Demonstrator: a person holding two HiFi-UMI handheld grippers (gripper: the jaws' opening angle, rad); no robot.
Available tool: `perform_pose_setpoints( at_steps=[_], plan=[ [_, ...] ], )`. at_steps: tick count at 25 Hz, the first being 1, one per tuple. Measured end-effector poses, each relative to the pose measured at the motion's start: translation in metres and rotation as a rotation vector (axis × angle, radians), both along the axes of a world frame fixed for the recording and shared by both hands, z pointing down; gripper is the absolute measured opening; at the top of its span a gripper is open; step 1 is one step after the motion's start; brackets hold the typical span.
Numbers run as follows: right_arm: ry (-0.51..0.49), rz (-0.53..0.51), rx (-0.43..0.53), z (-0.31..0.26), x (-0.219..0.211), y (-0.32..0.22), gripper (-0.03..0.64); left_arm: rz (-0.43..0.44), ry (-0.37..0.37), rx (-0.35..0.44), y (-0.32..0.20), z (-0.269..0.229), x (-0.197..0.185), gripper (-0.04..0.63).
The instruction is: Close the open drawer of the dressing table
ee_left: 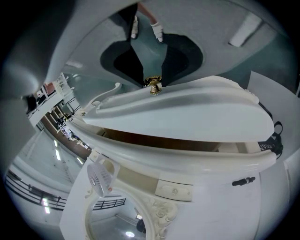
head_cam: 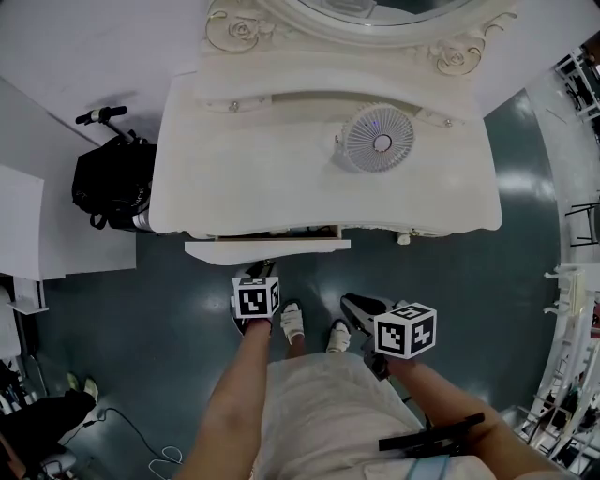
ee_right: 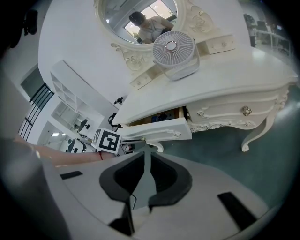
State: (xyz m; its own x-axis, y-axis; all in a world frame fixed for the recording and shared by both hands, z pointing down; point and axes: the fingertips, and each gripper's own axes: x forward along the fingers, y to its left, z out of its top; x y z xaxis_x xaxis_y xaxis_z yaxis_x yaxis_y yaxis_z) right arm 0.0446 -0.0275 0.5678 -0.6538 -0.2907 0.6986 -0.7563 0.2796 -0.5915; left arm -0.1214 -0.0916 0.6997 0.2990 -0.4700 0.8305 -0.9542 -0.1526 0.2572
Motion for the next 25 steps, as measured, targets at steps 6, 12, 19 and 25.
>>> perform_pose_setpoints(
  at_steps=[6, 12, 19, 25],
  plan=[
    [0.003, 0.005, -0.006, 0.001, -0.001, -0.002, 0.051, 0.002, 0.0, 0.001, -0.008, -0.001, -0.001, 0.127],
    [0.005, 0.014, -0.011, 0.004, -0.001, -0.007, 0.051, 0.006, -0.002, 0.005, -0.02, 0.0, -0.001, 0.127],
    [0.009, 0.027, -0.018, 0.006, -0.001, -0.01, 0.051, 0.015, -0.009, 0.009, -0.032, -0.001, -0.001, 0.127],
    [0.01, 0.034, -0.023, 0.01, -0.002, -0.011, 0.051, 0.026, -0.019, 0.025, -0.043, -0.001, -0.002, 0.127]
  ],
)
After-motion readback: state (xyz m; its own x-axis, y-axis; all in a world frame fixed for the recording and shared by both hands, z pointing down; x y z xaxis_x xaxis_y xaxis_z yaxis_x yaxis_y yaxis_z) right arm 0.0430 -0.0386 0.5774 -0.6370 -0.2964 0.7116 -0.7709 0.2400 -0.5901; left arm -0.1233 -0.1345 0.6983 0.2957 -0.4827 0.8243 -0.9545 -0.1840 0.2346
